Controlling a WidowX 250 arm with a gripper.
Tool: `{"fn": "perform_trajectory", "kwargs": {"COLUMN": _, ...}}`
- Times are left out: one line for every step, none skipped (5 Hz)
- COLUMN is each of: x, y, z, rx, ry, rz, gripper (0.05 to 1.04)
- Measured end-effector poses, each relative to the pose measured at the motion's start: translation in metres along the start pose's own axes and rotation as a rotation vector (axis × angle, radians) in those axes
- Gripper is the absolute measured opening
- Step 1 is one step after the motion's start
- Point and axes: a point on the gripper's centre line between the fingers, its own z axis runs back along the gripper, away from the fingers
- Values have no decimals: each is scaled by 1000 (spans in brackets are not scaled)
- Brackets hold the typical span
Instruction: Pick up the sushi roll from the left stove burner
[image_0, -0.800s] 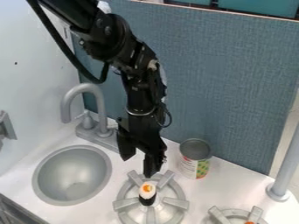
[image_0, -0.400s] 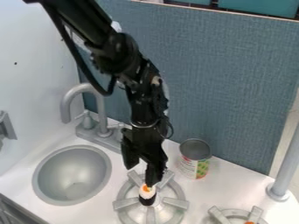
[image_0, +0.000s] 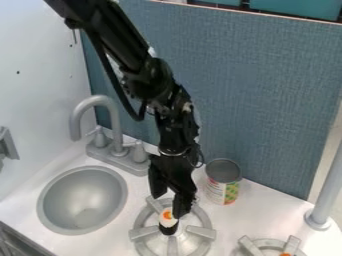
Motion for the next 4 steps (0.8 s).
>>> {"fn": "perform_trajectory", "kwargs": {"x": 6, "y": 0, "z": -11, "rx": -18, "ry": 23, "rz": -18, "gripper": 1002}}
{"fn": "perform_trajectory", "kwargs": {"x": 11, "y": 0, "z": -19, "rx": -35, "ry": 36, "rz": -31, "gripper": 1002}}
{"fn": "perform_trajectory", "kwargs": {"x": 13, "y": 1, "z": -29, "rx": -45, "ry": 63, "rz": -30, "gripper": 1002}}
{"fn": "perform_trajectory", "kwargs": {"x": 14, "y": 1, "z": -33, "rx": -51, "ry": 79, "rz": -25, "gripper": 1002}}
